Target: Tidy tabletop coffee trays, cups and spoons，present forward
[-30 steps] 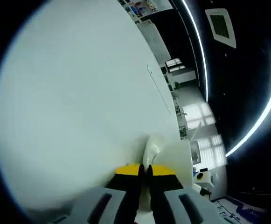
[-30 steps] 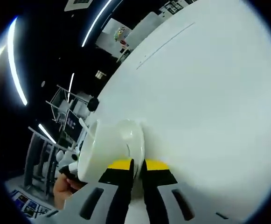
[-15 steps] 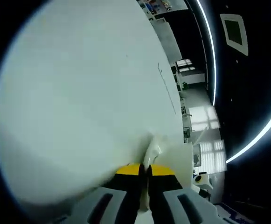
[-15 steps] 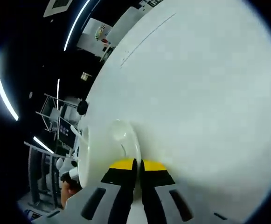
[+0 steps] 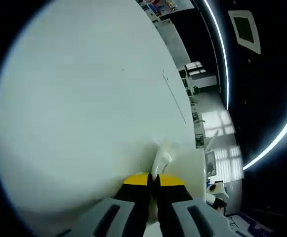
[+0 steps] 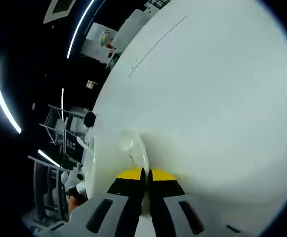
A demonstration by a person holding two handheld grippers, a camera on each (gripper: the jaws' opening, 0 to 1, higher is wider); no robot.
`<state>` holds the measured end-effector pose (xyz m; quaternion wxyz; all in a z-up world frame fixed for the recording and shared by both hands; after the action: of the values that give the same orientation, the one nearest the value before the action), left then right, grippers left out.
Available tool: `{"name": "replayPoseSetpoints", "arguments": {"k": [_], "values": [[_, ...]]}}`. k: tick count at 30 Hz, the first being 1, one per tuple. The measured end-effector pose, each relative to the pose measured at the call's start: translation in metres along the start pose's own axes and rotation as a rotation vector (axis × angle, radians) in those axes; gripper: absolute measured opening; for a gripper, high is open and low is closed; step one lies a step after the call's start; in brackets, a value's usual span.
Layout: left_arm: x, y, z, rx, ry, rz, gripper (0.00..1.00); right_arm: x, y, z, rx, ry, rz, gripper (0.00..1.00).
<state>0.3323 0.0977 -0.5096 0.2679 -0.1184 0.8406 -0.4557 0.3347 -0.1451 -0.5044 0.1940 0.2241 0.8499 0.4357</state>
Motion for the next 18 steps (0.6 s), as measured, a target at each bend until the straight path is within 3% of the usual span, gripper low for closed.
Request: {"name": "replayPoseSetpoints", "arguments": {"k": [13,18], "values": [[-0.043,-0.013,0.002,-0.013,-0.068,0.050,0.06,-0.028,0.033,0.019,-0.049,-0.034,-0.038,0.04],[-0.055,-0.007,0.011,-0.034,-0.082,0.063,0.05,-0.042,0.039,0.032,-0.047,-0.039,-0.058,0.04]]}}
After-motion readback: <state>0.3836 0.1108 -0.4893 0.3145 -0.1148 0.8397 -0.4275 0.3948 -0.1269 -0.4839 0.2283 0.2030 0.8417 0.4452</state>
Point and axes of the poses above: the point that each gripper's makers call its tool centre point, and the gripper's own axes: z roughly forward along the fingers, y roughly to its left, x roughly out of its underside, the point moved 9 cm from there along -z, roughly backward along the fingers, and after that the axes turned 11 degrees about z, right-handed, at the moved point
